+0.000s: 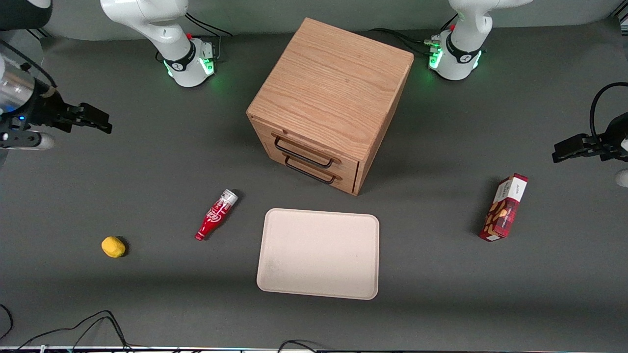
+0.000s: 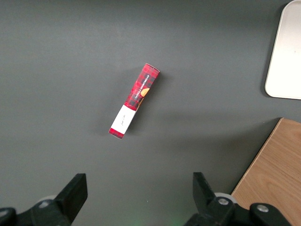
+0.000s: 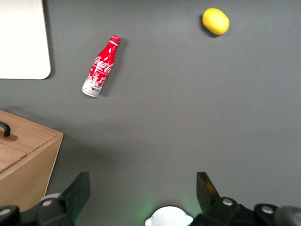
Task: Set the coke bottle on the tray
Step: 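Move the open right gripper over the red Coca-Cola bottle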
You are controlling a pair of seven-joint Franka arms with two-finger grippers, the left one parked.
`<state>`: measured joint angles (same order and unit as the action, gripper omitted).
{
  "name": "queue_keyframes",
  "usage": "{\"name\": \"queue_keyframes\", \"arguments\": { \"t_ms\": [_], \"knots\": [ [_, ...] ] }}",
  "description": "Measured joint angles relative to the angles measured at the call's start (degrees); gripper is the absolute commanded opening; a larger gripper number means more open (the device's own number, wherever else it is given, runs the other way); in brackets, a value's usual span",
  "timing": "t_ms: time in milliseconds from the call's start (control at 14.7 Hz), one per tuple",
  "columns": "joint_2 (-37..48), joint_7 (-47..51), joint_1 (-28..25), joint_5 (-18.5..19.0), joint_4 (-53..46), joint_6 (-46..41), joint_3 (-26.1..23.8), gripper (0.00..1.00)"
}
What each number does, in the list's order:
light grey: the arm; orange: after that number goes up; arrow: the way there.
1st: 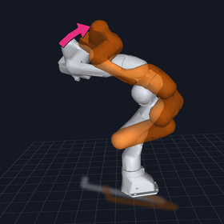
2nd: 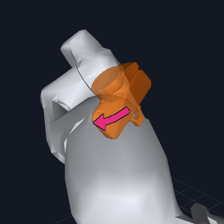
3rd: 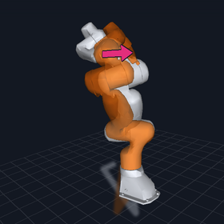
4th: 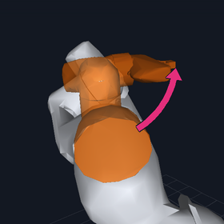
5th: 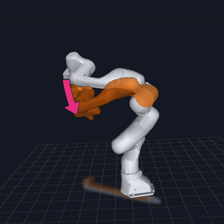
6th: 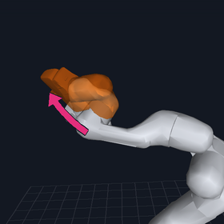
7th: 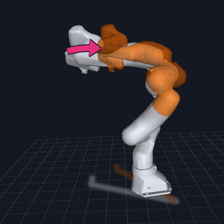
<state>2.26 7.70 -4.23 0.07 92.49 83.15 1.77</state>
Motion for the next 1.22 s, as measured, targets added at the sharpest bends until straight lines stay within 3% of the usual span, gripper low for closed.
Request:
{"name": "queue_keyframes", "arguments": {
  "t_ms": [340,476,748,952,1224],
  "knots": [
    [-0.7,0.8,-0.1,-0.1,-0.8,-0.3,-0.1,1.00],
    [-2.8,7.5,-1.0,-0.1,-1.6,-0.2,-1.1,1.00],
    [-14.3,16.1,-2.0,-0.3,-8.3,0.5,-3.7,1.00],
    [-23.3,18.6,-2.1,-0.6,-11.4,6.1,-4.0,1.00],
    [-29.0,25.8,-2.1,-0.7,-11.5,11.2,-5.1,1.00]
  ]
}}
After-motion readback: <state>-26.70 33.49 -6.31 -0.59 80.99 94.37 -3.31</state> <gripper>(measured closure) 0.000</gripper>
